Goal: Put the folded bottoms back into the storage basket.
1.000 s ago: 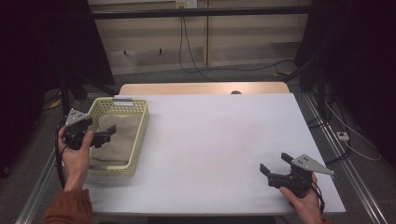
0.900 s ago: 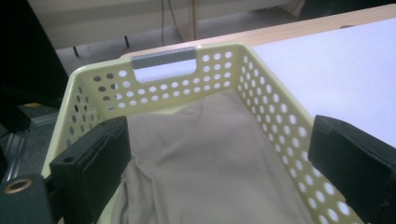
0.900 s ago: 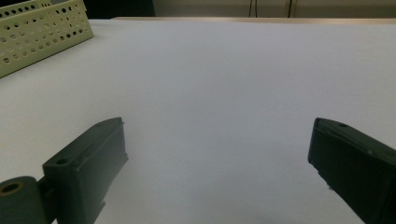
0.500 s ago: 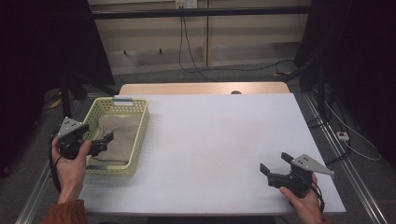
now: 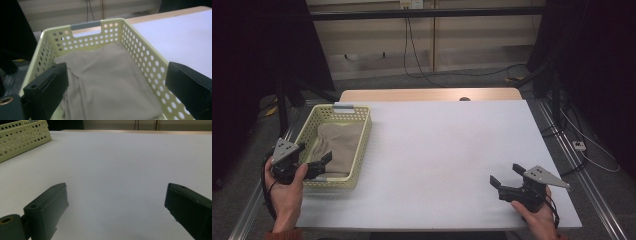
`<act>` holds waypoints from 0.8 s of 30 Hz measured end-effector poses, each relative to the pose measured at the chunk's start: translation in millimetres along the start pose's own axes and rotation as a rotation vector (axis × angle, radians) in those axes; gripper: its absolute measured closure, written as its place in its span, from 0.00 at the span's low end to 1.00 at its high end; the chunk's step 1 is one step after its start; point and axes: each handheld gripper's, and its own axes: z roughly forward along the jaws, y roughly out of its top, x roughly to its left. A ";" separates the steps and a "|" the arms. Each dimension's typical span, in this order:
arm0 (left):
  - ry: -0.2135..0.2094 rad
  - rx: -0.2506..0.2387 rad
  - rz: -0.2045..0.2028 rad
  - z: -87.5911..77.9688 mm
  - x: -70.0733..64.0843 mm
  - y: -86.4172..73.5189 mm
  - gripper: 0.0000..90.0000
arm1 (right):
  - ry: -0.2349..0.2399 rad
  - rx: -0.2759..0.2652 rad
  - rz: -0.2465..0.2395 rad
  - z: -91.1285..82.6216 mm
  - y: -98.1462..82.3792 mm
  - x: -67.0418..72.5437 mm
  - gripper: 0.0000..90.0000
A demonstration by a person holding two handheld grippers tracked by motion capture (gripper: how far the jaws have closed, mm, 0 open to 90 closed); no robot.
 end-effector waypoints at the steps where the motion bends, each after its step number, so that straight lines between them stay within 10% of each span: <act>1: 0.004 -0.002 0.001 -0.1 -2.2 -1.6 0.06 | 0.000 0.000 0.000 0.1 0.0 0.0 0.05; 24: -0.112 0.024 0.054 2.5 -53.1 -1.5 0.06 | 0.010 -0.004 -0.010 -1.5 0.4 1.7 0.04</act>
